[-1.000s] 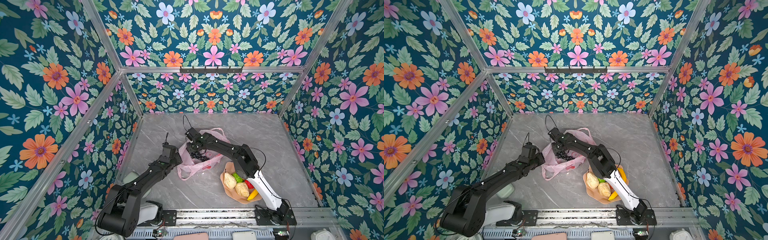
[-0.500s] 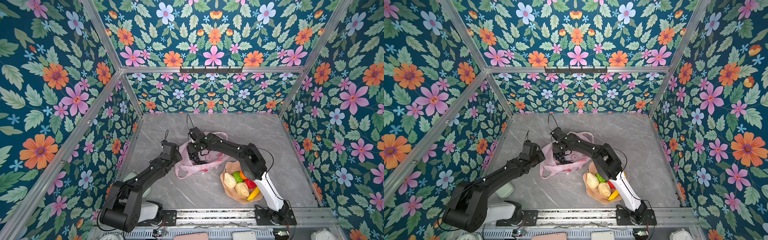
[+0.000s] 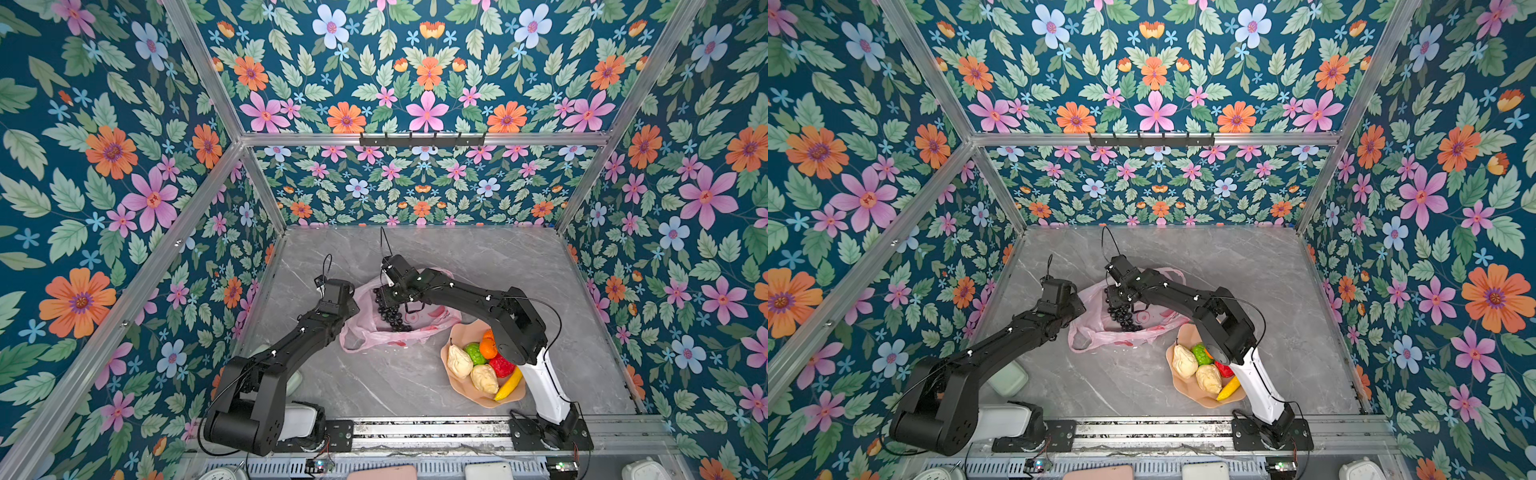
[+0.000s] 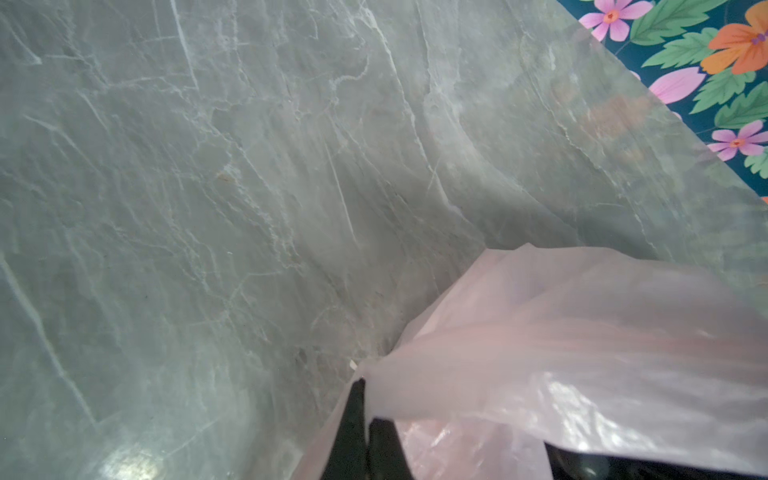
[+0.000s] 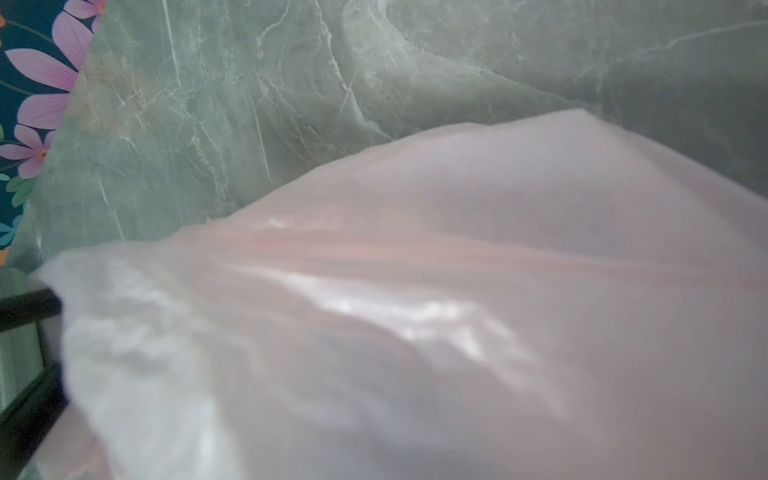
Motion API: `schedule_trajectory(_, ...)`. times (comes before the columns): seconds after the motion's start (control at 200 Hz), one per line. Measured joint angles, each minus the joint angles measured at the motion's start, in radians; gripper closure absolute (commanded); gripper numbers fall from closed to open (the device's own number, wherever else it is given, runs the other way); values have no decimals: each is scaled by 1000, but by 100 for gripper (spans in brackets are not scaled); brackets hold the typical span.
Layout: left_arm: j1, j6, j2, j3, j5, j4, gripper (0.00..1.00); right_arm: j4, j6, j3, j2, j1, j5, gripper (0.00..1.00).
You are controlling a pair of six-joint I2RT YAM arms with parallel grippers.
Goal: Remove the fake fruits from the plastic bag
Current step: 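Close the right gripper on the dark grape bunch inside the bag, then lift the grape bunch out of the bag with the right gripper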
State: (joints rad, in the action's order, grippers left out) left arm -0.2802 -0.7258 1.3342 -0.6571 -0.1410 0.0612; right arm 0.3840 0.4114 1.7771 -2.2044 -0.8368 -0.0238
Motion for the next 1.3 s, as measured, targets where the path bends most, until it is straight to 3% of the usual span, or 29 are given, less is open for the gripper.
schedule_trajectory(0.325,29,-8,-24,6,-33,8,100,-82,-33,-158,101,-4,-46,78)
schedule_trajectory(0.72,31,-3,23,2,-38,24,100,-103,-55,-193,258,-11,-58,78)
schedule_trajectory(1.3,31,22,-11,40,-20,17,100,-74,-35,-278,516,-12,66,79)
